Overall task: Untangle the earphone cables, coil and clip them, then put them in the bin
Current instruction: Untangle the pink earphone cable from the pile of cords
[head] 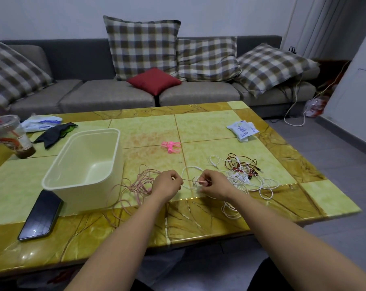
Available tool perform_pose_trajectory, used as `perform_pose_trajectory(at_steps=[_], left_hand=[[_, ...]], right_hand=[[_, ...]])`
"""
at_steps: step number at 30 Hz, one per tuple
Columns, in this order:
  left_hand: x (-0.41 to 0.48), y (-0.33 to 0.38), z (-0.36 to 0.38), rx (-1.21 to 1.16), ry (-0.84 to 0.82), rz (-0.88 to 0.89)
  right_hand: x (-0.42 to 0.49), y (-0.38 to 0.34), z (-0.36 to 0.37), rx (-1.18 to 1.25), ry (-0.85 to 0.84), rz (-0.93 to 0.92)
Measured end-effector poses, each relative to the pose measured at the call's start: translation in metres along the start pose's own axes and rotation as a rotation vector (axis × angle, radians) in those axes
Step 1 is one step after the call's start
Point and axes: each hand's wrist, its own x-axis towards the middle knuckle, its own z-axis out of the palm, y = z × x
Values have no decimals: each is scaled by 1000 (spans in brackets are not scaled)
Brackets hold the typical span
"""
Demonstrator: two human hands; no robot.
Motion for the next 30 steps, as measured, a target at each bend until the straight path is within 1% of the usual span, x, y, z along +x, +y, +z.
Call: perform_pose_trajectory(at_steps=[4,6,7,9,10,11,12,14,16,18,20,22,24,26,28,29,30], left_hand=[[2,0,-2,-44,43,-28],[3,1,-7,-39,127,-38],[3,0,-10,-6,179,-35],[3,-5,-16,61,237,-31],[4,-8,-18,73,228,-29],[4,-11,-19,68,196,-23],[3,-13,-20,56,149,-8],[2,-16,-18,63,42,33],[-1,-17,-16,149,26,96],[-6,-18,-19,241,118,177],[-11,-19,-25,262,233,230],[-14,-26,-35,240,341,215],[-15,-36,-43,231,426,189],[-17,-47,-48,262,459,178],[-20,-55,-49,295,460,151],[-22,-59,-49,302,452,137],[-23,-61,-48,307,442,129]], right_hand=[[-3,-1,-3,79,-27,-4],[-1,3,-4,69,-26,40],[2,6,-6,46,32,74],[8,14,-12,-28,267,163],[10,17,-19,-62,387,210],[11,20,-25,-86,462,247],[11,21,-30,-95,483,266],[13,19,-34,-112,431,281],[15,11,-31,-238,444,257],[17,-2,-22,-374,491,181],[19,-14,-13,-388,493,56],[20,-25,-1,-330,427,-113],[19,-34,13,-208,242,-232],[18,-38,27,-159,-2,-242],[20,-37,43,-227,-224,-200],[20,-36,51,-277,-289,-190],[20,-35,56,-309,-307,-180]])
